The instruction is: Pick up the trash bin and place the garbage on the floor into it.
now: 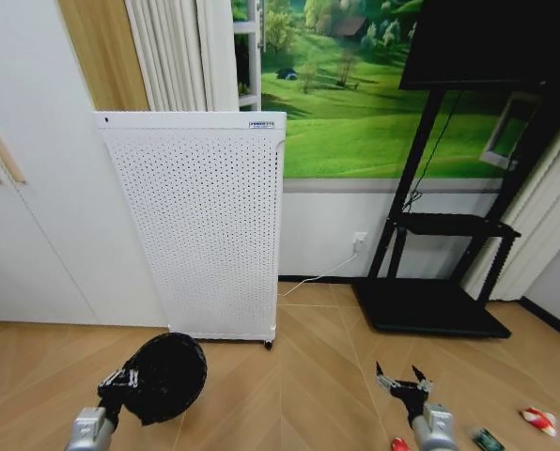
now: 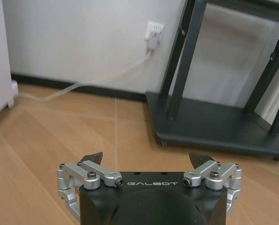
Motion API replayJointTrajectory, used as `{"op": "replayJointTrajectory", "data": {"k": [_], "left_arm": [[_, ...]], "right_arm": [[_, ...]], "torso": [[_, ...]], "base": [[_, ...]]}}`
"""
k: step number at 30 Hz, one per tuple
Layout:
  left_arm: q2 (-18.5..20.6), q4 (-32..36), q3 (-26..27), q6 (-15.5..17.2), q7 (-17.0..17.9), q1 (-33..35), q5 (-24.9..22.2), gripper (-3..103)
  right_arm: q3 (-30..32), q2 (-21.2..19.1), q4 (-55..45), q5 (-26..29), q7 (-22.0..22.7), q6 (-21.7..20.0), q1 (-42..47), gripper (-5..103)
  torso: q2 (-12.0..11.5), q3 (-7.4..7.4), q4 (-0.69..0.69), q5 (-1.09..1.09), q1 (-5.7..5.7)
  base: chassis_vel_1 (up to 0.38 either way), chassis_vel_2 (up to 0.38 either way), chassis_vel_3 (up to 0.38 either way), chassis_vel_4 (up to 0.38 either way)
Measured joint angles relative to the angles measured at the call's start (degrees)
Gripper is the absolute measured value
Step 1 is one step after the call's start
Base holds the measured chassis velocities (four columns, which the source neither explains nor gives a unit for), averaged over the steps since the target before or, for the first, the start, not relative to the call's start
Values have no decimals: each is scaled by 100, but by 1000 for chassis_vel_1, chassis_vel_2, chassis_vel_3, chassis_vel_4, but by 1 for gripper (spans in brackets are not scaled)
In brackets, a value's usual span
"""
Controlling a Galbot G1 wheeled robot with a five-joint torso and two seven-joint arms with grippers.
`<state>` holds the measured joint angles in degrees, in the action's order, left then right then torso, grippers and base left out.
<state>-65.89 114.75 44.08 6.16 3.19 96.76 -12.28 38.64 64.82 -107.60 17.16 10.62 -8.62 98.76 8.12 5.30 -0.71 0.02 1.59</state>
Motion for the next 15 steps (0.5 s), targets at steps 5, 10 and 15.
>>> {"op": "replayJointTrajectory", "data": {"k": [5,10,15], "left_arm": [[69,-106,-221,-1,-16,-282,-12,6],[87,-167,-511,30,-16,-512,-40,6],[45,-245,-786,65,-14,-664,-31,6]], "right_arm": [[-108,-522,289,155,-15,-47,145,100],[-232,-1003,542,383,-61,-77,360,100],[-453,-1267,813,555,-78,-105,381,100]], "torso": [[0,-1,5,0,0],[0,-1,6,-3,0],[0,-1,4,-1,-1]], "base": [[-44,-36,6,12],[0,0,0,0],[0,0,0,0]]}}
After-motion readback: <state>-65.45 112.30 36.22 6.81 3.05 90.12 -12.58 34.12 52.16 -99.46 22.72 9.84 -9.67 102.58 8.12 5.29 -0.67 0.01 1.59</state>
